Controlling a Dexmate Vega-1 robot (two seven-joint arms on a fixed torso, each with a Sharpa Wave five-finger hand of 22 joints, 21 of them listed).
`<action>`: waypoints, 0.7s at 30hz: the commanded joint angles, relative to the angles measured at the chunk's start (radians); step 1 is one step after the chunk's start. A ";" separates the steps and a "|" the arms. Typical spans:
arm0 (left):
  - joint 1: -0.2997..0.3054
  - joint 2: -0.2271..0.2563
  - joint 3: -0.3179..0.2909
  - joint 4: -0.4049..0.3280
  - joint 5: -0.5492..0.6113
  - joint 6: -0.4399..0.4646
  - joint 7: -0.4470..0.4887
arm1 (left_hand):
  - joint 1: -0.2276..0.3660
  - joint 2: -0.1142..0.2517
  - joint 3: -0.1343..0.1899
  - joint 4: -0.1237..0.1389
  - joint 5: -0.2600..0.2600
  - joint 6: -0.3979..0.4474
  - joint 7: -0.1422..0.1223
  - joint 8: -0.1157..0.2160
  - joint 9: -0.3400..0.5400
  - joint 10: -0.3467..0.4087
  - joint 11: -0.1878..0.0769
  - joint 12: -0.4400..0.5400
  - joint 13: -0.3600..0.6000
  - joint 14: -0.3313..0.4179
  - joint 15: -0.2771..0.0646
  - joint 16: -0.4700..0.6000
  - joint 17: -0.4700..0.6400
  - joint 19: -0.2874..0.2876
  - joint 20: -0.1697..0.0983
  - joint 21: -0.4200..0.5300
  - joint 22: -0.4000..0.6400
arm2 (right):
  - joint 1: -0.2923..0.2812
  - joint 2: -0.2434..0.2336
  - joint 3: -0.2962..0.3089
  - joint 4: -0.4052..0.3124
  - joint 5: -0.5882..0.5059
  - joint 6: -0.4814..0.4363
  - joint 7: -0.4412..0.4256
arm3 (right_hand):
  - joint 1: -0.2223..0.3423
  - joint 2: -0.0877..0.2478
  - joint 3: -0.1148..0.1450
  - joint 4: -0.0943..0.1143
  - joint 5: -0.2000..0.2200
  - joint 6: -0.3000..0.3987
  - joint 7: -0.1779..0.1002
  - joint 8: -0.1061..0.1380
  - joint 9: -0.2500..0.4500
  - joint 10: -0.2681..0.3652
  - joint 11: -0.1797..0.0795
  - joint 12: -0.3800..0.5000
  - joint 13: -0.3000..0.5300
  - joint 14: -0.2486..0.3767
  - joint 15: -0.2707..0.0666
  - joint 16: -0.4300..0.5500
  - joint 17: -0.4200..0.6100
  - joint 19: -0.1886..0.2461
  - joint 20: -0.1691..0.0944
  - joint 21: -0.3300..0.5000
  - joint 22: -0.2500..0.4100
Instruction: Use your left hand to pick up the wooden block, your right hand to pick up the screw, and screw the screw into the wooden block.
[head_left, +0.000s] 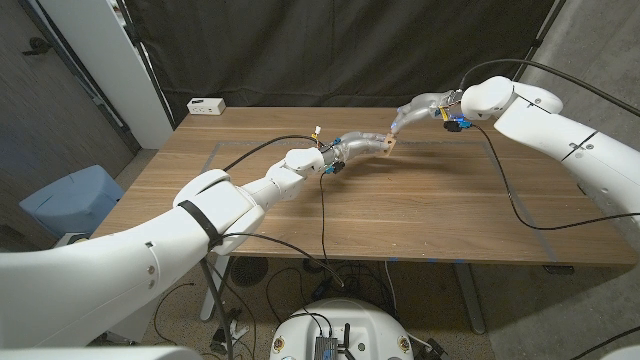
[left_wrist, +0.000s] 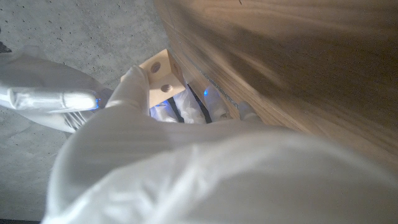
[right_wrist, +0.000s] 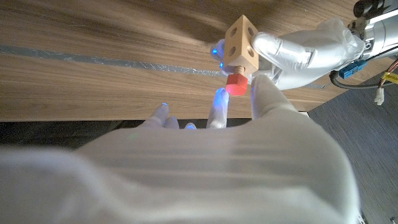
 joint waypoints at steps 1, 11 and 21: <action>0.000 -0.001 0.001 0.000 0.003 0.000 0.000 | -0.003 0.007 0.006 0.003 0.001 0.006 0.002 0.007 0.004 -0.001 0.000 0.005 0.001 -0.002 -0.034 0.003 0.003 -0.001 -0.001 0.003 0.005 | -0.012 -0.007 0.008 0.002 0.010 0.006 -0.017 | 0.029 -0.005 0.016 0.001 -0.008 0.026 -0.002 0.013 0.003 0.007 -0.004 0.008 0.000 0.007 -0.003 0.005 0.001 0.015 -0.004 0.007 0.000; 0.001 -0.002 0.002 0.000 0.003 -0.003 0.000 | -0.004 0.008 0.007 0.002 0.001 0.006 0.002 0.007 0.004 -0.001 0.000 0.005 0.001 0.000 -0.036 0.003 0.003 -0.001 -0.001 0.002 0.005 | -0.023 -0.006 0.012 0.001 0.015 0.007 -0.036 | 0.070 -0.021 0.026 0.008 -0.022 0.082 -0.008 0.042 0.014 0.035 -0.009 0.014 0.000 0.026 -0.014 0.008 -0.001 0.032 -0.009 0.009 0.001; 0.005 -0.002 0.002 -0.001 0.004 -0.011 -0.006 | -0.003 0.009 0.008 0.002 0.001 0.006 0.002 0.007 0.004 0.001 -0.001 0.006 0.002 -0.001 -0.035 0.003 0.003 -0.001 -0.001 0.003 0.005 | -0.028 0.001 0.012 0.004 0.015 0.005 -0.055 | 0.084 -0.030 0.027 0.017 -0.033 0.130 -0.013 0.069 0.026 0.068 -0.025 0.020 -0.001 0.051 -0.021 0.014 -0.001 0.055 -0.014 0.013 0.002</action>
